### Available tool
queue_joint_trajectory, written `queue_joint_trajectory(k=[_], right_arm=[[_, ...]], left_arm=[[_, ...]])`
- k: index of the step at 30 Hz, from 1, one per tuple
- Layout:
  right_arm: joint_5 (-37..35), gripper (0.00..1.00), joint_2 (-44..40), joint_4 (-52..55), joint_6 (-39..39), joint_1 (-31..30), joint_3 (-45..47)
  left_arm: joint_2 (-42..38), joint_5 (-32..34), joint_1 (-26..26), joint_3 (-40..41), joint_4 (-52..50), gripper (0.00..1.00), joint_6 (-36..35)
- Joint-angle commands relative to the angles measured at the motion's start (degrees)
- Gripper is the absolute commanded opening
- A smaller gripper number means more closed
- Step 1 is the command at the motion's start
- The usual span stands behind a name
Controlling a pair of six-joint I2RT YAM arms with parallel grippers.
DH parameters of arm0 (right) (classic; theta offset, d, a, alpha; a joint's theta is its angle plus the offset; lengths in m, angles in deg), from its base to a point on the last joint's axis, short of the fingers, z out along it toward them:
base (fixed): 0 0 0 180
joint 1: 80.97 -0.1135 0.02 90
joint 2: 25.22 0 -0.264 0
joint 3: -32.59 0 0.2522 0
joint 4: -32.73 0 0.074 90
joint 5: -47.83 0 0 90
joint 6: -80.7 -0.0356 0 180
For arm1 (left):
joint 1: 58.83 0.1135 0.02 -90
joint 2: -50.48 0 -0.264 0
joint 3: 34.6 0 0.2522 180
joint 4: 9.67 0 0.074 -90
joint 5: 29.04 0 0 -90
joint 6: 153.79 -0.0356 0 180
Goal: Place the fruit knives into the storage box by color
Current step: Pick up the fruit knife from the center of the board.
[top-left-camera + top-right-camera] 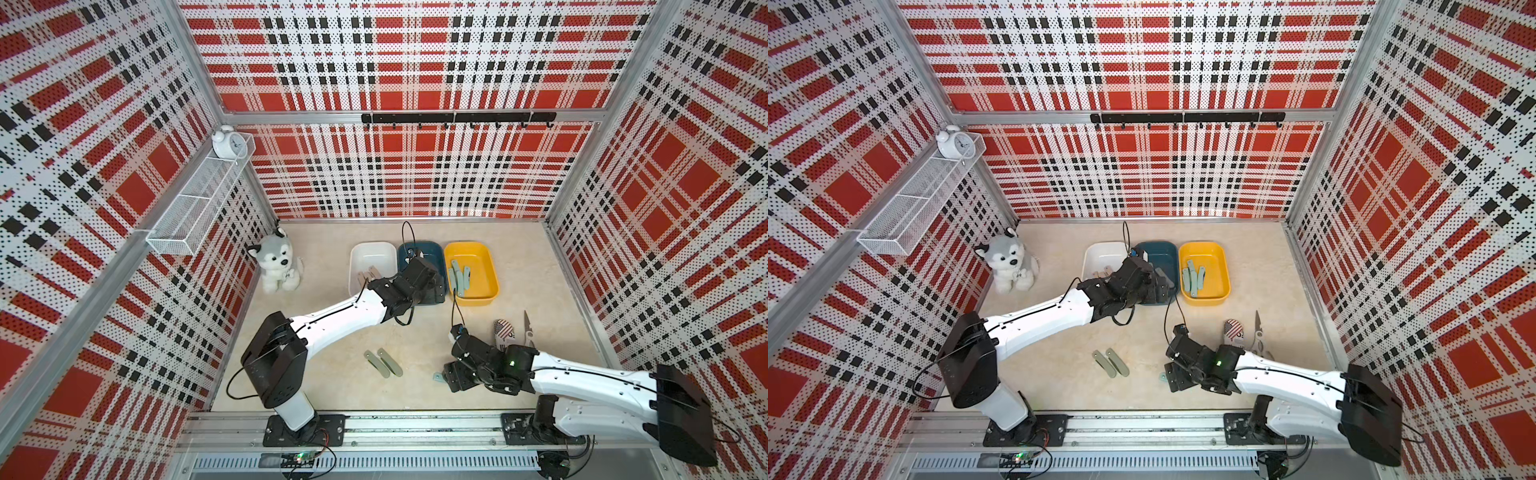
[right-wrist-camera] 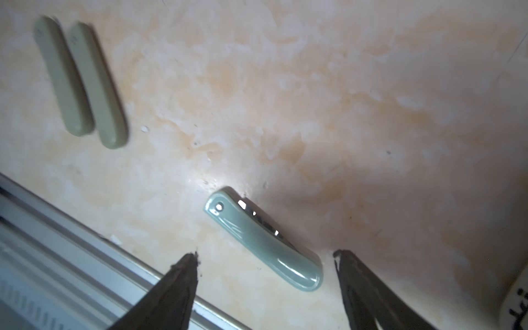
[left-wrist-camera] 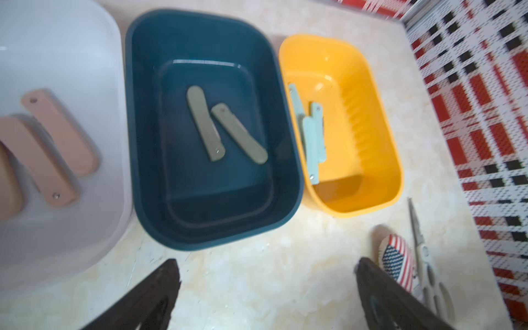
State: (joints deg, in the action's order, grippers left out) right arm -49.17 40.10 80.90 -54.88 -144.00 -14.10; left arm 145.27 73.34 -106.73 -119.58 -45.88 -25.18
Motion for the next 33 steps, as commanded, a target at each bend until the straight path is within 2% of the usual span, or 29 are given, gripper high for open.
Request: queue_joint_trajectory(k=[1, 4, 17, 20, 22, 27, 33], right_arm=[[-5.2, 0.81, 2.7, 4.7, -2.4, -2.4, -0.9], [-7.1, 0.83, 4.7, 5.3, -1.9, -3.4, -2.1], [-6.3, 0.83, 11.4, -0.4, 0.3, -5.9, -3.4], [-7.4, 0.78, 13.6, 0.5, 1.3, -4.1, -3.7], [-7.3, 0.7, 14.4, 1.0, 1.4, -2.3, -3.6], [-6.1, 0.63, 11.8, 0.6, 0.7, 0.4, -2.2], [-5.2, 0.52, 10.9, 1.2, -0.2, 1.0, -1.7]], left_arm=[[-2.4, -0.8, 1.5, -0.7, 1.8, 0.98, -0.4], [-2.4, -0.7, 1.7, -1.2, 1.9, 0.98, -0.8], [-2.1, -1.8, 2.1, -0.1, 2.9, 0.98, -0.7], [-2.4, -2.1, 2.1, 0.2, 3.0, 0.98, -0.8], [-2.8, -1.9, 2.1, 0.6, 2.9, 0.98, -0.9], [-3.2, -1.9, 2.3, 1.5, 3.5, 0.98, -0.7], [-1.1, -3.7, 2.3, 0.8, 4.6, 0.98, -0.5]])
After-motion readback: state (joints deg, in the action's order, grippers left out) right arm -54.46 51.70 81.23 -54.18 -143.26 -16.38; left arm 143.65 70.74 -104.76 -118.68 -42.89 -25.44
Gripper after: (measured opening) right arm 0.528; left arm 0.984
